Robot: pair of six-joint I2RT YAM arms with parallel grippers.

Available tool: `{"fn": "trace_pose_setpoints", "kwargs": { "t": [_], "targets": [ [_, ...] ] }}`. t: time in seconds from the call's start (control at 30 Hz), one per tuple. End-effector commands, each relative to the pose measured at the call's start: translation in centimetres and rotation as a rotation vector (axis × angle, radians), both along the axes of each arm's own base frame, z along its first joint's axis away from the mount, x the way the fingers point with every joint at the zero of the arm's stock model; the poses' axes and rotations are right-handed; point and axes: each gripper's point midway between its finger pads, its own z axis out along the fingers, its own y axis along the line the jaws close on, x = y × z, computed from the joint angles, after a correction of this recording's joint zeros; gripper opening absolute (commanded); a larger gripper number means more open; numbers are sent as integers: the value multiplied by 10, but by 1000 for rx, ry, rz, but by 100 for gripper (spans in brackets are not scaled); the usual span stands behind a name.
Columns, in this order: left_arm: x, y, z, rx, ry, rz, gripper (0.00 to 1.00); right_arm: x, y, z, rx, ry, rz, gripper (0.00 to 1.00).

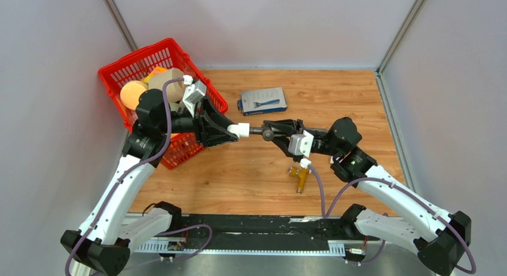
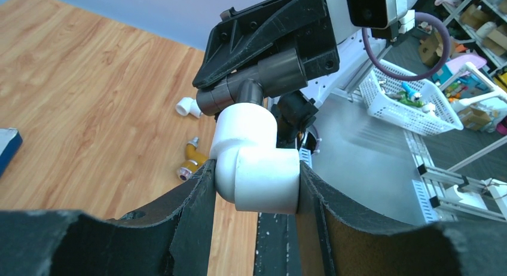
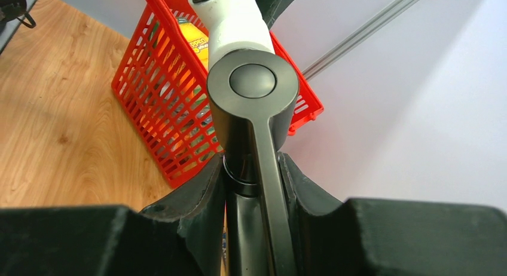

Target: Install the water faucets

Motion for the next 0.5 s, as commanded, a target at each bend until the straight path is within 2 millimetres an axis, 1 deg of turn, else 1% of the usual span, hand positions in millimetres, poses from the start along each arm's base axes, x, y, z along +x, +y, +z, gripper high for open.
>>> {"fn": "trace_pose_setpoints", "kwargs": {
  "t": [0.0,0.3,0.43,0.47],
  "targets": [
    [-25,-6,11,-17,-137,-149,0,-12,11,20,31,32,82,0],
    [-26,-5,4,-2,-229,-184,0,-22,18,15,7,135,156,0],
    [-20,-5,-1,20,-261,-162,0,-26,21,14,5,195,187,0],
    [-15,-5,-3,27,-307,-143,0,-27,21,14,6,217,194,0]
  ]
}}
